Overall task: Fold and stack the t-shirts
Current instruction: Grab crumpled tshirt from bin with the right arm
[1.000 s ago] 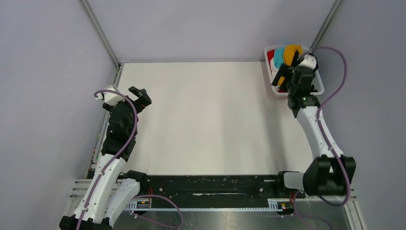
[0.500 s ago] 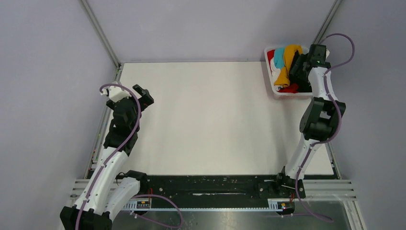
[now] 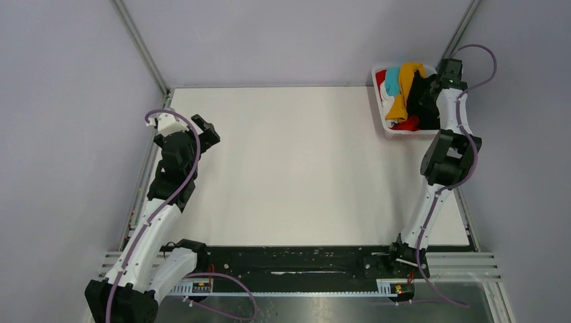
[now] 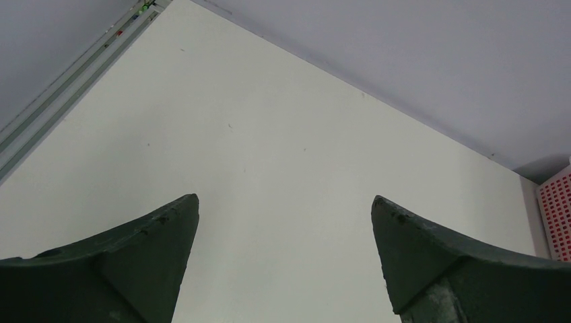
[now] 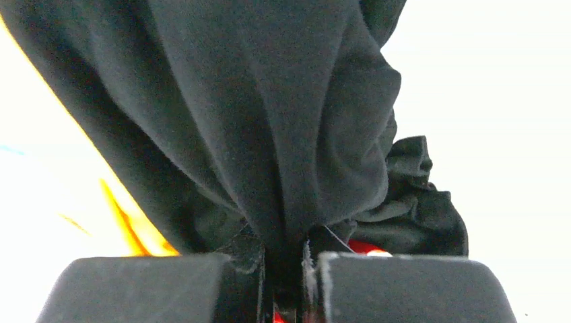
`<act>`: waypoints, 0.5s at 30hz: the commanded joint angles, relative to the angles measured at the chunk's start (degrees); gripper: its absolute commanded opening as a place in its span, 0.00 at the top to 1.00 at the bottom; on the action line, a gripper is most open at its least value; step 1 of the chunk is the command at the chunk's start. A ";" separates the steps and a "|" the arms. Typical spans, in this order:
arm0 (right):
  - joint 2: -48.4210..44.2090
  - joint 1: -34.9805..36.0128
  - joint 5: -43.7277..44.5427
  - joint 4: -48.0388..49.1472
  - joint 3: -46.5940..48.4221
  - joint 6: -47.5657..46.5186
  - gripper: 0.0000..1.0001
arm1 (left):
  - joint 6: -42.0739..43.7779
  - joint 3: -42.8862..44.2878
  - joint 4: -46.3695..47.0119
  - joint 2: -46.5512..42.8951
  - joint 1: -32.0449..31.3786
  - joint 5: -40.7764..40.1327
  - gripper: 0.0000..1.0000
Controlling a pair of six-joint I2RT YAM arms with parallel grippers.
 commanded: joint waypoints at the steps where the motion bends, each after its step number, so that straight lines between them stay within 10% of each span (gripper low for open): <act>1: -4.92 -0.27 1.60 2.76 7.60 -3.68 1.00 | 0.15 2.53 1.52 -0.02 -0.10 1.98 0.01; 15: -21.43 0.09 -16.88 5.33 24.00 -2.23 1.00 | 1.16 1.49 6.82 -3.79 -0.04 1.58 0.01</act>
